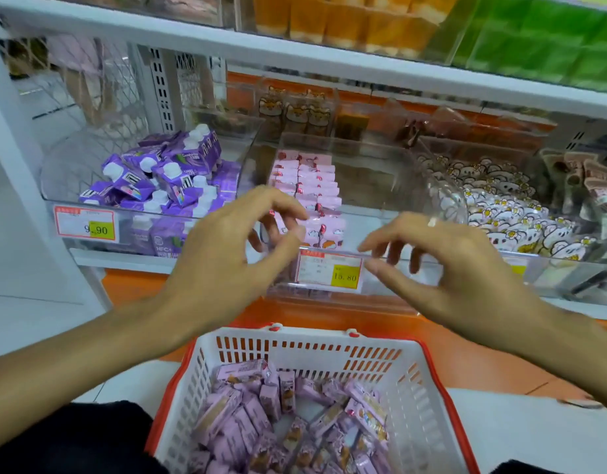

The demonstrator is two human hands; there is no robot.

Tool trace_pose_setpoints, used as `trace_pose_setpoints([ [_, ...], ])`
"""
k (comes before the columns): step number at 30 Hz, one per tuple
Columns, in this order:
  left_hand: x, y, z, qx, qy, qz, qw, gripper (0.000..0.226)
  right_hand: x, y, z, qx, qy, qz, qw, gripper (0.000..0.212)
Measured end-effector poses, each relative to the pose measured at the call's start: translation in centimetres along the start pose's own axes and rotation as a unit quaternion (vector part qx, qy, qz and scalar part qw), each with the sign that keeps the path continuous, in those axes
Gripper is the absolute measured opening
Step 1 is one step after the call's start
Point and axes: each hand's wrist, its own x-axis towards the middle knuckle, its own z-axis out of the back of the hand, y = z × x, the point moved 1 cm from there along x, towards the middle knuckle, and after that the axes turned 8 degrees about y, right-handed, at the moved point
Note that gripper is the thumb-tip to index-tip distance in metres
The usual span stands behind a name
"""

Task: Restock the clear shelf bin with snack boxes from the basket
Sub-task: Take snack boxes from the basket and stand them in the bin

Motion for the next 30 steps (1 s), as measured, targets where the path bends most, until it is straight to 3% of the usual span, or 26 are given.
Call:
trace_pose_setpoints([
  [3, -3.3, 0.6, -3.4, 0.09, 0.201, -0.01, 0.975, 0.012, -2.9, 0.1, -4.3, -0.07, 0.182, 0.026, 0.981, 0.017],
  [7, -8.5, 6.1, -10.0, 0.136, 0.423, 0.105, 0.89, 0.016, -6.6, -4.2, -14.4, -0.102, 0.477, -0.077, 0.87, 0.026],
  [9, -11.4, 9.7, -13.3, 0.133, 0.468, 0.169, 0.857, 0.019, -8.8, -6.4, -19.2, -0.071, 0.538, -0.148, 0.827, 0.031],
  [13, -18.3, 14.8, -17.2, 0.045, 0.454, 0.333, 0.825, 0.03, -13.6, -7.3, -26.9, 0.078, 0.53, -0.241, 0.809, 0.036],
  [15, -21.4, 15.5, -17.8, 0.015, 0.466, 0.36, 0.808, 0.038, -15.2, -6.1, -29.8, 0.175, 0.496, -0.273, 0.805, 0.033],
  [18, -24.5, 16.0, -17.8, 0.067, 0.523, 0.338, 0.78, 0.049, -15.6, -3.5, -33.3, 0.291, 0.462, -0.3, 0.782, 0.057],
  [21, -25.1, 16.2, -17.6, 0.195, 0.585, 0.223, 0.755, 0.05, -14.7, -0.5, -36.3, 0.324, 0.486, -0.288, 0.759, 0.077],
  [24, -24.9, 16.2, -17.8, 0.256, 0.593, 0.184, 0.741, 0.043, -14.2, 0.9, -38.3, 0.222, 0.466, -0.282, 0.809, 0.075],
  [27, -25.2, 16.4, -18.0, 0.234, 0.573, 0.209, 0.757, 0.043, -14.6, 0.8, -38.8, 0.211, 0.456, -0.292, 0.814, 0.067],
  [30, -25.1, 16.6, -17.9, 0.146, 0.47, 0.287, 0.822, 0.04, -14.8, 0.1, -38.3, 0.252, 0.451, -0.269, 0.813, 0.046],
])
